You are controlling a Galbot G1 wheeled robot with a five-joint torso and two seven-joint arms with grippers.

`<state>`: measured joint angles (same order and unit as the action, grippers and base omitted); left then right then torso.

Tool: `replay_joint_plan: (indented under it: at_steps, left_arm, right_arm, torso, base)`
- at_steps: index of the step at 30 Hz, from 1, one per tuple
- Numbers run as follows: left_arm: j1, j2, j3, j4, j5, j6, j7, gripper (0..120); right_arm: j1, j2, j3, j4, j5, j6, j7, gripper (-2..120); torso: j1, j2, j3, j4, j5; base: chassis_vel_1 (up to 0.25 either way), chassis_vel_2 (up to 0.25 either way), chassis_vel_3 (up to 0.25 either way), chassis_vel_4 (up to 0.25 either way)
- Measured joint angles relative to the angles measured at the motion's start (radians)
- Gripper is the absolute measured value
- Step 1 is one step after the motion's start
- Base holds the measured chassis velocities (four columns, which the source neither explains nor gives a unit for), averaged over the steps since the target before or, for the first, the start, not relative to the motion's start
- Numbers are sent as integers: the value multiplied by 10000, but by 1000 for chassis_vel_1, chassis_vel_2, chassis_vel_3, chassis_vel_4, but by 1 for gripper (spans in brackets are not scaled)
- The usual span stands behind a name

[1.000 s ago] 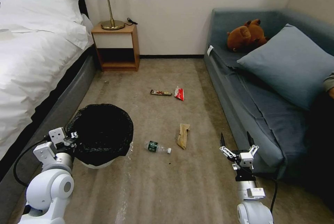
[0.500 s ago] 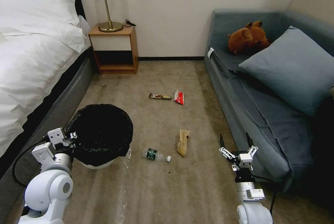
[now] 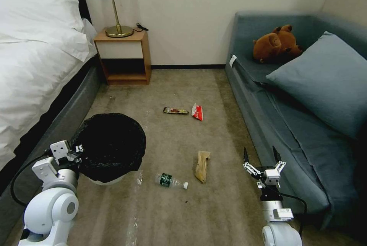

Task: Pick up the trash bin, then pick up the garbage on the floor and place it into the trash bin.

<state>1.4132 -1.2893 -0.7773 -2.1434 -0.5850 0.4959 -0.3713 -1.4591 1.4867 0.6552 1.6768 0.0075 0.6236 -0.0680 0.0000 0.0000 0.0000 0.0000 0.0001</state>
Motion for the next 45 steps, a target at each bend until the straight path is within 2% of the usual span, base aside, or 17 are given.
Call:
replay_joint_plan:
  at_steps: [14, 26, 30, 32, 36, 38, 39, 42, 43, 45]
  left_arm:
    - [-99, -156, 95, -155, 8, 69, -12, 4]
    - [-23, -165, 47, -145, -10, 49, -12, 4]
    - [-4, -180, 40, -114, -7, 47, -13, 4]
    - [-2, -234, 43, -113, 36, 47, -12, 4]
    - [13, -327, 109, -150, 155, 71, -7, 4]
    - [80, -450, 228, -213, 297, 80, 35, 4]
    - [80, -450, 228, -213, 297, 80, 35, 4]
    - [161, -586, 253, -276, 469, 76, 112, 4]
    - [161, -586, 253, -276, 469, 76, 112, 4]
    - [180, -683, 254, -360, 623, 46, 113, 4]
  right_arm:
    - [34, -4, -28, 16, -9, -66, -137, 100]
    - [299, -34, -262, -145, -312, 559, -289, 100]
    - [436, -193, -404, -5, -808, 586, -204, 100]
    - [650, -628, -763, 48, -1563, 458, -349, 100]
    - [900, -1082, -1208, 35, -1607, 137, -1012, 100]
    - [1365, -1648, -1972, -151, -1432, -460, -1746, 100]
    - [1365, -1648, -1972, -151, -1432, -460, -1746, 100]
    - [2068, -2429, -3261, -537, -1115, -1336, -2040, 100]
    - [2068, -2429, -3261, -537, -1115, -1336, -2040, 100]
    - [2726, -3181, -4463, -969, -655, -1763, -2088, 100]
  torso:
    - [0, 0, 0, 1, -1]
    - [1, 0, 2, 0, -1]
    - [1, 0, 0, 1, -2]
    - [0, 0, 0, 0, -1]
    - [1, 0, 1, -1, -2]
    - [1, 0, 0, 0, 1]
    - [1, 0, 0, 0, 1]
    - [1, -1, 1, 0, 0]
    - [1, -1, 1, 0, 0]
    - [1, 0, 1, 2, 3]
  base:
    - [-88, 93, 86, -85]
    - [-93, 81, 86, -82]
    - [0, 0, 0, 0]
    - [0, 0, 0, 0]
    - [0, 0, 0, 0]
    - [0, 0, 0, 0]
    - [0, 0, 0, 0]
    - [0, 0, 0, 0]
    - [0, 0, 0, 0]
    - [0, 0, 0, 0]
